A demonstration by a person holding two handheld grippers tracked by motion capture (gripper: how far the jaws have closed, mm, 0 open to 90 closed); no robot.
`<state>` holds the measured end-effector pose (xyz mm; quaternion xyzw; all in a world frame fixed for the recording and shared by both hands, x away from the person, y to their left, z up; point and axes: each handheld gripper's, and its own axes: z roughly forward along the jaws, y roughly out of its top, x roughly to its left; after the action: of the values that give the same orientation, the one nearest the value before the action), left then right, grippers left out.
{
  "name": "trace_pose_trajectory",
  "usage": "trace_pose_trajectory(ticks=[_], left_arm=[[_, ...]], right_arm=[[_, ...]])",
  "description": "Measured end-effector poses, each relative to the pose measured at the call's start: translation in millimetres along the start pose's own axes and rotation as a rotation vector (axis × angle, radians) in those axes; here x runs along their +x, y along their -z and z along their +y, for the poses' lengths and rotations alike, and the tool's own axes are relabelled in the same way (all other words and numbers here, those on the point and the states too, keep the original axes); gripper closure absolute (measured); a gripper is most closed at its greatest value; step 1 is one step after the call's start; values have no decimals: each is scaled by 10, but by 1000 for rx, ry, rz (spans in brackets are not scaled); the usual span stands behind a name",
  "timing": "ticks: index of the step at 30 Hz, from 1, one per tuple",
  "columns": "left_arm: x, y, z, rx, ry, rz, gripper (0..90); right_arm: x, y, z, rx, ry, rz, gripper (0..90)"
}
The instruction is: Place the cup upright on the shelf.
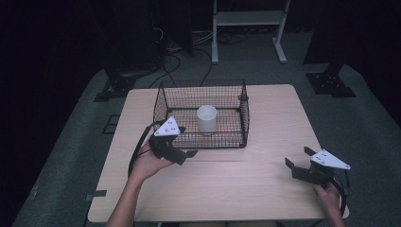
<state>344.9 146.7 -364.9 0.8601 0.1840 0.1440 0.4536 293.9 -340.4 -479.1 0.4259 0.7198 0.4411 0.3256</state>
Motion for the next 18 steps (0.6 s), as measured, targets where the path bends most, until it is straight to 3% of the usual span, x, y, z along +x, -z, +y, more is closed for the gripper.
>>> trace_pose_trajectory(ticks=[18], left_arm=[[-172, 65, -288, -6, 24, 0, 82]], right_arm=[[3, -1, -1, -2, 0, 0, 131]])
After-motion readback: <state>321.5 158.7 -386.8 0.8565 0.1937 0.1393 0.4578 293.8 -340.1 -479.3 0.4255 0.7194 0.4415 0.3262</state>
